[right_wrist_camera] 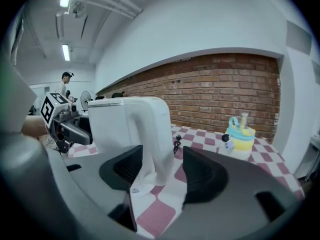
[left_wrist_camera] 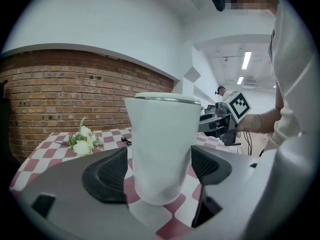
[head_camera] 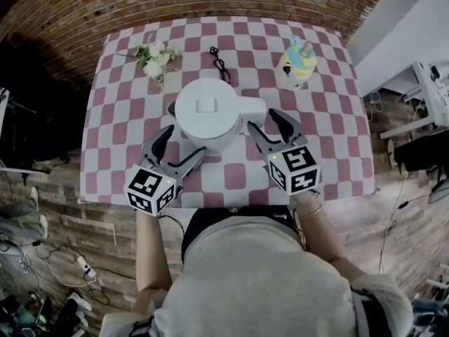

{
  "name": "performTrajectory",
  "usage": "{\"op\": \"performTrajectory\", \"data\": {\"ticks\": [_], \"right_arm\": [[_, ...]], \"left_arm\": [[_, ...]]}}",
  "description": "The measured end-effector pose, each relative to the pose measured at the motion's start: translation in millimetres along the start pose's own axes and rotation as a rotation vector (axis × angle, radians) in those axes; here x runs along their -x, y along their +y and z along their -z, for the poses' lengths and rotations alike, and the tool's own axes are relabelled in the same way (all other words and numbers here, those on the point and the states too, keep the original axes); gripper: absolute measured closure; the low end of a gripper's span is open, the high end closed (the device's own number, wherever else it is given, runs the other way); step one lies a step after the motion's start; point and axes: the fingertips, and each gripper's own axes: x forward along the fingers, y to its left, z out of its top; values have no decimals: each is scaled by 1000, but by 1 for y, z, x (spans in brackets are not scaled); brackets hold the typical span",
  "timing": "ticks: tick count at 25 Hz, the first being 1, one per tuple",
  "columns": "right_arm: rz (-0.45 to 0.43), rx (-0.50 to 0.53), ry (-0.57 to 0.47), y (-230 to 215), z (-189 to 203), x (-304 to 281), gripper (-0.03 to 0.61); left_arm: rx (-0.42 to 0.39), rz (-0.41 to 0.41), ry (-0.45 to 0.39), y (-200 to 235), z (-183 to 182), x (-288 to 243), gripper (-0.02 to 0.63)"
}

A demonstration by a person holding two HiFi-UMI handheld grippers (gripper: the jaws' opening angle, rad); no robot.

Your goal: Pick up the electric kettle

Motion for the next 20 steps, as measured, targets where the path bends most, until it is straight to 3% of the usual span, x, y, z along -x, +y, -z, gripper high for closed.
{"op": "performTrajectory", "data": {"ticks": [8,14,20], "right_arm": [[5,21,23,-1,-1,-22,328],[39,-1,17,-2,-2,-27,387],[70,12,13,-5,-3,-29,397]], "left_arm": [[-53,145,12,2,-5,-9,209],[-21,213,-17,1,-7,-15,206],[12,256,-48,-1,-7,-20,204]]}}
